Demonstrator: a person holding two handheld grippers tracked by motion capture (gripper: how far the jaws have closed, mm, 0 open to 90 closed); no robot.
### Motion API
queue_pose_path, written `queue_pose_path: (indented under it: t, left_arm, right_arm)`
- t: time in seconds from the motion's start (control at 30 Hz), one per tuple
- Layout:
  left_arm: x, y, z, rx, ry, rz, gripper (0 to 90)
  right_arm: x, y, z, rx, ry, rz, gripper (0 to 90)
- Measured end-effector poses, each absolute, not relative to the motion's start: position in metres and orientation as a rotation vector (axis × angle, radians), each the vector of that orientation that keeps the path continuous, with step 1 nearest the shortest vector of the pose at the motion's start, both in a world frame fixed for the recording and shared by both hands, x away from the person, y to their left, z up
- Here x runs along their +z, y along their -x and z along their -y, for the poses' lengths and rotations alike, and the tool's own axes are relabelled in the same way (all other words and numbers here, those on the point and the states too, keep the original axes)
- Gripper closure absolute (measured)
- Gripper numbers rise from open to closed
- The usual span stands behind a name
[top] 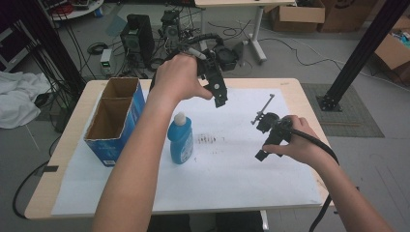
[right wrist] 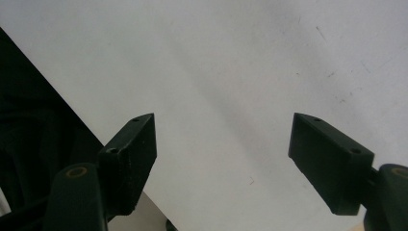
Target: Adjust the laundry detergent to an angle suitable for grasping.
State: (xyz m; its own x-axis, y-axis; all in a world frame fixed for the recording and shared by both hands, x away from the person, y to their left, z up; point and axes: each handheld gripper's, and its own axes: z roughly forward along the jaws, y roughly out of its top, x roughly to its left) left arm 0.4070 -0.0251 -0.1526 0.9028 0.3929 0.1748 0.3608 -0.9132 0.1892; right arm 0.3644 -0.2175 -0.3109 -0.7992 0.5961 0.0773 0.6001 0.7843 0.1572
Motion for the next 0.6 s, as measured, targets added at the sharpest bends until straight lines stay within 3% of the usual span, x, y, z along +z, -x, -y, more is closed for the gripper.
queue_pose_path:
  t: [0.6]
  left_arm:
    - [-0.1538, -0.4056, 0.0345, 0.322, -2.931, -0.56, 3.1]
  right_arm:
    - [-0.3101, -0.3658, 0.2251, -0.331, 1.001, 2.925, 22.0]
